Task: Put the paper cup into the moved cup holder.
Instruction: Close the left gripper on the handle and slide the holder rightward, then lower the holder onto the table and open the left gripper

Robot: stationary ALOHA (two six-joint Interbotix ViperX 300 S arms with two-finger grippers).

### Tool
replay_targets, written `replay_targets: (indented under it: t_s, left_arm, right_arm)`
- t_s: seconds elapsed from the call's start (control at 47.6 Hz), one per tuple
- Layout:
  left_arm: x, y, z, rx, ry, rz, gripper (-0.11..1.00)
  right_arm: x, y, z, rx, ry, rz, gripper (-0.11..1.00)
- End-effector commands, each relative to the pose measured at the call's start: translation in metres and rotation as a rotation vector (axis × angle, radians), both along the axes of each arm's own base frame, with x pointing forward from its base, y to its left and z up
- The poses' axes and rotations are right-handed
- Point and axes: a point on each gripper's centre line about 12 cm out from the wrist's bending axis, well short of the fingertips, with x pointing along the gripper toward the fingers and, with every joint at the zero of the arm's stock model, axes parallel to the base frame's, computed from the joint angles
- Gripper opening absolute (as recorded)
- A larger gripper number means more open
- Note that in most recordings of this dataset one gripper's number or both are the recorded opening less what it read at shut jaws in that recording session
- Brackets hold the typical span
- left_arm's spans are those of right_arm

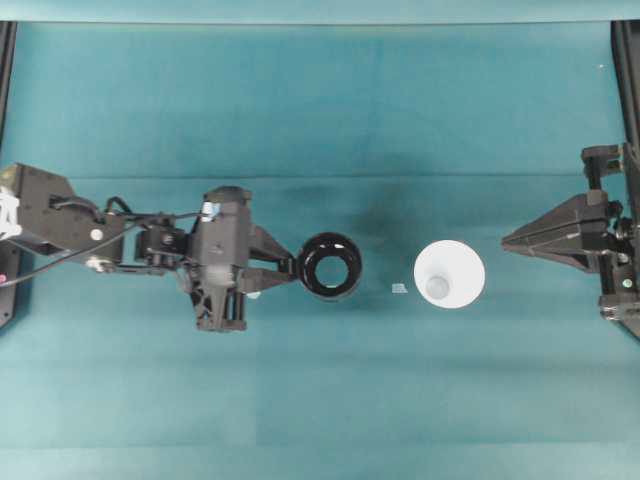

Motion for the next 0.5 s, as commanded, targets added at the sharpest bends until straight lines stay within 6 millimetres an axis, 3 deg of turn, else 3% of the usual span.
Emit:
replay_targets:
  t_s: [0.0, 0.483]
  left_arm:
    - [0.006, 0.002, 0.003, 0.004, -0.011, 0.003, 0.19]
    - [0.009, 0.005, -0.015, 0.002, 0.025, 0.01, 0.19]
  right_arm:
    - [0.003, 0.0, 0.007, 0.007, -0.017, -0.002, 0.01]
    - [0.003, 0.0, 0.006, 0.007, -0.014, -0.002, 0.01]
